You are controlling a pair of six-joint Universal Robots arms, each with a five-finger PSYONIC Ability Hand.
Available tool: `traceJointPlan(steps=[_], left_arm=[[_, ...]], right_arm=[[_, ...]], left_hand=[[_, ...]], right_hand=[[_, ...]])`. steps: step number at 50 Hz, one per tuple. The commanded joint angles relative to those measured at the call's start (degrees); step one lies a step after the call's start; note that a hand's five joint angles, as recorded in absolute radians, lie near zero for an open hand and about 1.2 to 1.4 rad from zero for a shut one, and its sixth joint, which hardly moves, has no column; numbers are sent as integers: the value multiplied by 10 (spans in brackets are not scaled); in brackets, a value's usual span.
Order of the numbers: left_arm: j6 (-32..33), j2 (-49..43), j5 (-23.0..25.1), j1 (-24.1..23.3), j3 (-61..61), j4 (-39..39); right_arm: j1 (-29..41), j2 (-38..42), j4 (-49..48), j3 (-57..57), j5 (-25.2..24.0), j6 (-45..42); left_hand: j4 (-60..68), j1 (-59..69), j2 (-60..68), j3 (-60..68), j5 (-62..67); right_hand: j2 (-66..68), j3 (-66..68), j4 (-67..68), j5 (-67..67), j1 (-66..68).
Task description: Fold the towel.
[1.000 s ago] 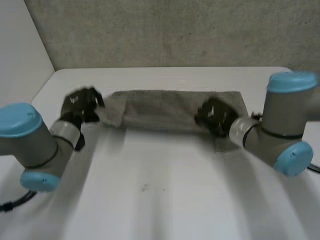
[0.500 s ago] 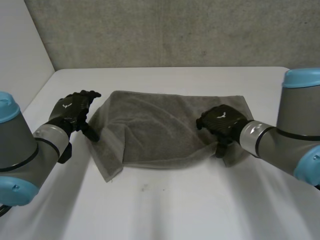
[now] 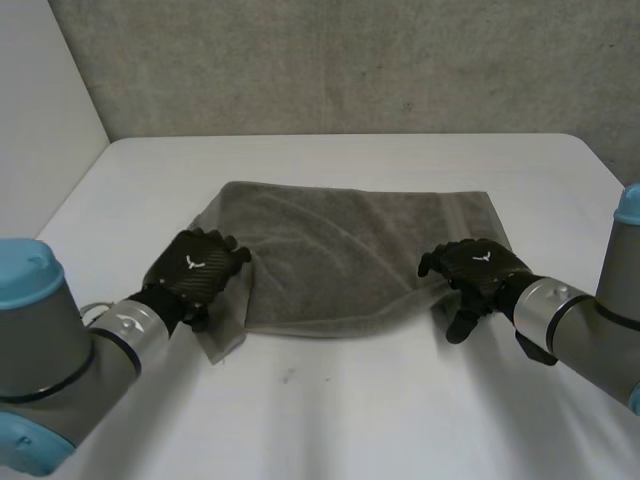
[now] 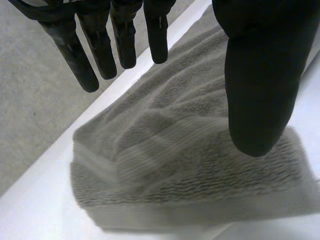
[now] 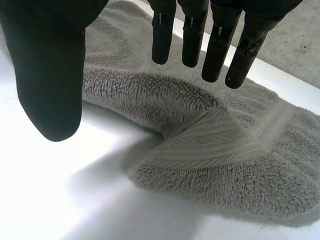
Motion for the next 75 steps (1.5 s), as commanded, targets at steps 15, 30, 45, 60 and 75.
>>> traceJointPlan(steps=[15, 30, 45, 60, 75], left_arm=[[-105, -100, -175, -111, 66, 1], [-103, -139, -221, -117, 86, 8], [-101, -149, -240, -94, 98, 50], [-76, -136, -238, -61, 82, 49], [-51, -139, -233, -21, 79, 51]], right_arm=[[4, 1, -9, 24, 4, -21], [3, 3, -10, 26, 3, -28], [4, 8, -21, 33, 6, -43], [4, 10, -22, 32, 6, -43], [3, 10, -23, 33, 6, -43]], left_hand=[[48, 49, 48, 48, 48], [51, 52, 52, 51, 51], [104, 105, 104, 104, 103], [223, 224, 223, 223, 223], [275, 276, 275, 275, 275]], right_hand=[[-26, -15, -7, -2, 6], [-27, -17, -9, -4, 4], [-27, -17, -9, -4, 4], [-27, -17, -9, -4, 4], [-27, -17, -9, -4, 4]])
